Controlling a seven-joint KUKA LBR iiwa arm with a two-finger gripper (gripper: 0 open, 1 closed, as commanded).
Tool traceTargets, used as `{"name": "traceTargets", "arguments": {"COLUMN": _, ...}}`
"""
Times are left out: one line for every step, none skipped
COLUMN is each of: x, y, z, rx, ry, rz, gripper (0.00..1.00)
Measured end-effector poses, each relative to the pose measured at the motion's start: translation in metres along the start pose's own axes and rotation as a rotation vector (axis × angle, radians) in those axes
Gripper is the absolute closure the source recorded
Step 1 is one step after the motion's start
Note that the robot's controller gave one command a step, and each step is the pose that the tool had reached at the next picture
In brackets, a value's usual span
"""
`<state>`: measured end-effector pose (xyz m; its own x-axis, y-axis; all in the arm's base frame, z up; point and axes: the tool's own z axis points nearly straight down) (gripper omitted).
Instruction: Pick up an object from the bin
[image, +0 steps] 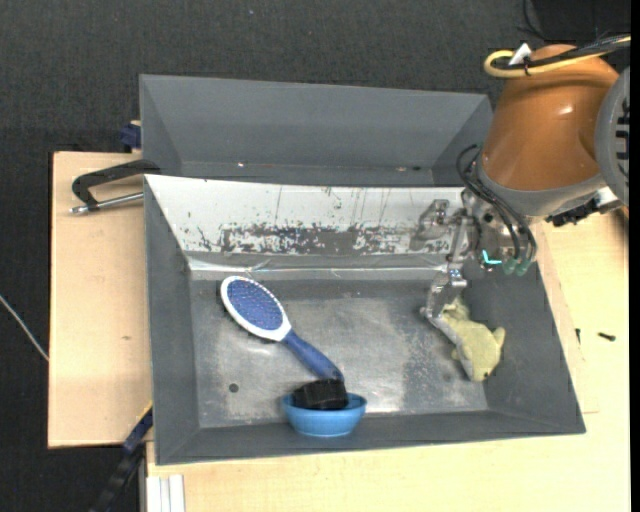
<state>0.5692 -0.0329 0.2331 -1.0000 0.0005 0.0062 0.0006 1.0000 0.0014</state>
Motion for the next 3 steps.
{"name": "traceTargets", "arguments": {"x": -0.002, "y": -0.095, "z": 0.163, "rx": -0.001, "ry": -0.01, "rz": -0.176, "gripper": 0.0}}
{"name": "traceTargets", "arguments": {"x": -0.003, "y": -0.092, "z": 0.16, "rx": -0.002, "ry": -0.014, "rz": -0.18, "gripper": 1.0}}
{"name": "traceTargets", "arguments": {"x": -0.007, "y": -0.067, "z": 0.013, "rx": 0.007, "ry": -0.019, "rz": -0.492, "gripper": 1.0}}
